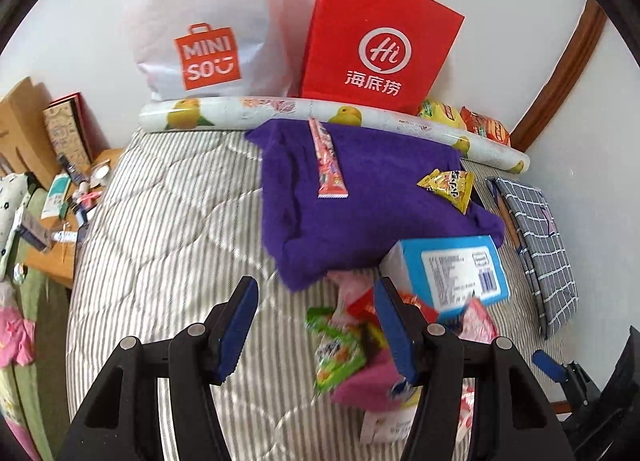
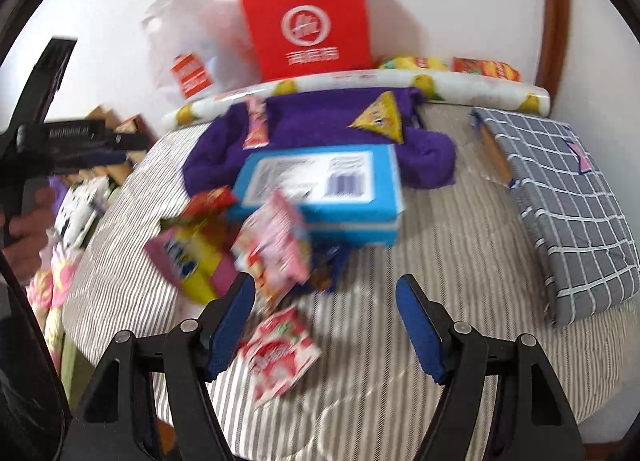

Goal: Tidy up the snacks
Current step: 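Move both tools back to the snack pile, then grasp the white-red candy packet with the right tool while the left tool grasps a white pastry packet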

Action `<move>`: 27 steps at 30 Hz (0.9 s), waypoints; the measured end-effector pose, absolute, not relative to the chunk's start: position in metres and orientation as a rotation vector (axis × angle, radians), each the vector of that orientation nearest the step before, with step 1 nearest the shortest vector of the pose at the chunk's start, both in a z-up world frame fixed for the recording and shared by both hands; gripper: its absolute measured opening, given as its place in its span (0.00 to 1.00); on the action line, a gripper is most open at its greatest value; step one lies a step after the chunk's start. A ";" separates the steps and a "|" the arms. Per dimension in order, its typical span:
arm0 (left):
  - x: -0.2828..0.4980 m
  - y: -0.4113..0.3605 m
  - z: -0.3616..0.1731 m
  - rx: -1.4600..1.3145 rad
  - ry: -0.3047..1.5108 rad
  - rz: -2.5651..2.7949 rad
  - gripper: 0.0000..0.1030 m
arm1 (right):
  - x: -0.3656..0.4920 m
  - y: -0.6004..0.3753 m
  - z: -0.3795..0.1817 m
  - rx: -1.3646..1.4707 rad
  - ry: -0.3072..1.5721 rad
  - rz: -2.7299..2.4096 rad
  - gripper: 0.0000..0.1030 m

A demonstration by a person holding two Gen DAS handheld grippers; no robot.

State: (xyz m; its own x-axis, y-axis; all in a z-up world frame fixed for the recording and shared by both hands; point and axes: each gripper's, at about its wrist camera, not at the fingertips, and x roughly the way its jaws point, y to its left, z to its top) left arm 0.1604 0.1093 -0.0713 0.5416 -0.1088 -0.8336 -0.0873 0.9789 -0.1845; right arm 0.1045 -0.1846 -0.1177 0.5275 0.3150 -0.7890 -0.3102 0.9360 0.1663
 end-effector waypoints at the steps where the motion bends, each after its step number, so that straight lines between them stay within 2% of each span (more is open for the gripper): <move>1: 0.155 0.111 -0.072 -0.219 1.000 -0.011 0.56 | 0.101 -0.181 -0.119 -0.008 0.945 0.386 0.71; 4: 0.142 0.117 -0.076 -0.227 1.003 -0.002 0.56 | 0.091 -0.168 -0.127 -0.045 0.951 0.415 0.71; 15: 0.114 0.140 -0.095 -0.260 1.037 0.045 0.56 | 0.093 -0.135 -0.166 -0.181 1.017 0.466 0.59; 27: 0.104 0.144 -0.103 -0.259 1.048 0.028 0.56 | 0.079 -0.132 -0.193 -0.275 1.068 0.475 0.60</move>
